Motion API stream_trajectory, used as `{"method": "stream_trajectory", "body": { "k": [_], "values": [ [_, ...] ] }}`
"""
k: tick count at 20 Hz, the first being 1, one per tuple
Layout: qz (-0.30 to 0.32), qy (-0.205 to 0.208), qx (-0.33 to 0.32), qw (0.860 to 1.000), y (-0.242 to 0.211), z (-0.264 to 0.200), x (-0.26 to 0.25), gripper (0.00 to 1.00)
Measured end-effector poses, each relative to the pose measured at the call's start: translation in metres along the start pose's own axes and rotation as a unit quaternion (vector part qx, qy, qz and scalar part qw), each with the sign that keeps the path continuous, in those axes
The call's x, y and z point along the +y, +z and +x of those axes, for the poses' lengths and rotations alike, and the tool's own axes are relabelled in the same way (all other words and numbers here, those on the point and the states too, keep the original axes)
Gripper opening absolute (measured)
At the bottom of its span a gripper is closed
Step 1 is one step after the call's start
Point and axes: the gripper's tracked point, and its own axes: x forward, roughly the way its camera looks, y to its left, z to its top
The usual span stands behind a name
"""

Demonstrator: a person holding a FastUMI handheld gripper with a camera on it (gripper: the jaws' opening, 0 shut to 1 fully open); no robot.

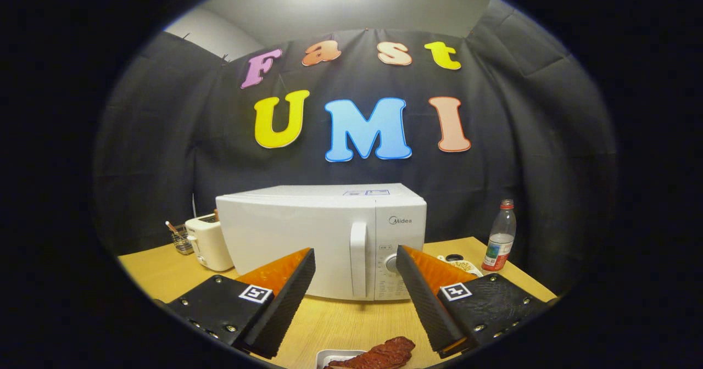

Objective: Open the microwave, put the food inside, and close the microwave door.

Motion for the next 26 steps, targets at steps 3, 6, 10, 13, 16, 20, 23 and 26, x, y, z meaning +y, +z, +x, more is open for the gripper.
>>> {"method": "stream_trajectory", "body": {
  "k": [3,6,10,13,16,20,23,26],
  "values": [
    [0.007,-0.007,0.005,1.0,-0.012,0.028,0.001,0.96],
    [0.008,-0.023,0.024,0.999,-0.03,0.054,-0.001,0.96],
    [-0.003,-0.035,0.032,0.999,-0.043,0.083,-0.003,0.96],
    [-0.013,-0.04,0.024,0.999,-0.043,0.093,-0.003,0.75],
    [-0.012,-0.055,0.02,0.998,-0.045,0.099,-0.01,0.45],
    [0.003,-0.048,0.027,0.999,-0.042,0.093,-0.002,0.19],
    [0.029,-0.056,0.043,0.997,-0.046,0.094,-0.002,0.1],
    [0.032,-0.065,0.045,0.996,-0.045,0.09,-0.002,0.1]
  ]
}}
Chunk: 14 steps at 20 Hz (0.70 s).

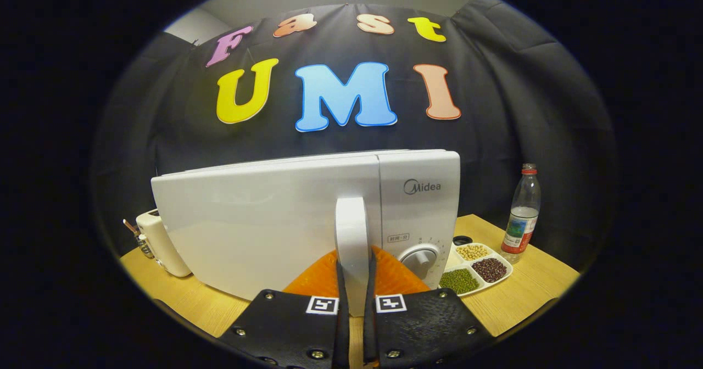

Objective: Open the microwave, put the food inside, and close the microwave door.

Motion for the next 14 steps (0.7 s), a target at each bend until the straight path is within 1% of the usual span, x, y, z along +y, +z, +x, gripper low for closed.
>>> {"method": "stream_trajectory", "body": {
  "k": [2,3,4,7,14],
  "values": [
    [0.004,-0.002,-0.008,1.0,0.001,-0.01,0.003,0.1],
    [-0.018,-0.003,-0.004,1.0,-0.002,-0.017,0.003,0.06],
    [-0.026,-0.001,-0.013,1.0,-0.001,-0.026,0.005,0.06],
    [0.0,0.021,0.008,1.0,-0.011,-0.059,0.015,0.06],
    [0.008,0.097,-0.003,0.995,-0.025,-0.141,0.061,0.06]
  ]
}}
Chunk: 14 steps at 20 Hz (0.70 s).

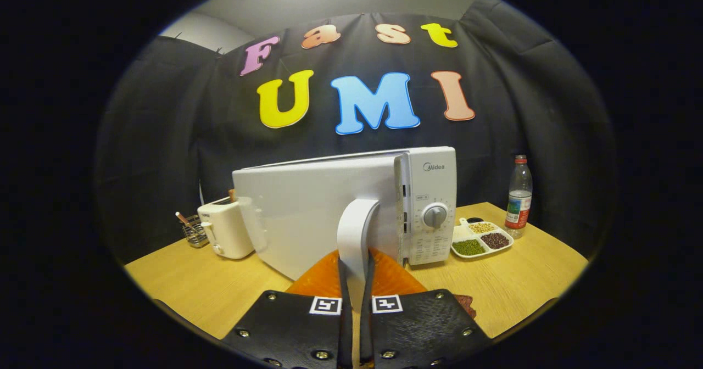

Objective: Open the microwave, put the food inside, and close the microwave door.

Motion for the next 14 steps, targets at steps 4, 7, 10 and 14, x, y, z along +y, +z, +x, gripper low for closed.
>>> {"method": "stream_trajectory", "body": {
  "k": [4,7,10,14],
  "values": [
    [0.011,0.036,-0.015,0.999,-0.008,-0.034,0.044,0.06],
    [0.009,0.059,-0.029,0.998,-0.015,-0.054,0.082,0.05],
    [-0.007,0.073,-0.049,0.996,-0.021,-0.069,0.123,0.05],
    [-0.034,0.08,-0.065,0.994,-0.029,-0.08,0.174,0.05]
  ]
}}
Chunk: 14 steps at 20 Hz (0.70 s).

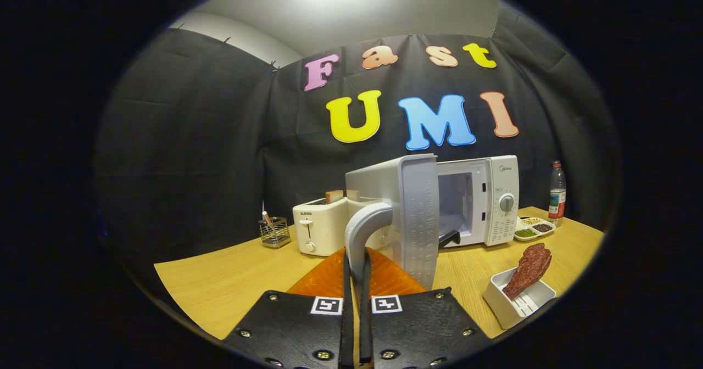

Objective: Open the microwave, put the food inside, and close the microwave door.

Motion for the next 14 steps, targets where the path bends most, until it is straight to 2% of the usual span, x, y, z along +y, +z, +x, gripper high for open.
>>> {"method": "stream_trajectory", "body": {
  "k": [2,8,10,14],
  "values": [
    [-0.025,-0.027,-0.008,0.999,-0.001,0.001,0.017,0.05],
    [-0.034,-0.111,-0.025,0.993,-0.004,0.011,0.071,0.05],
    [-0.044,-0.122,-0.009,0.992,-0.007,0.014,0.08,0.05],
    [-0.026,-0.121,0.019,0.992,-0.007,0.009,0.073,0.06]
  ]
}}
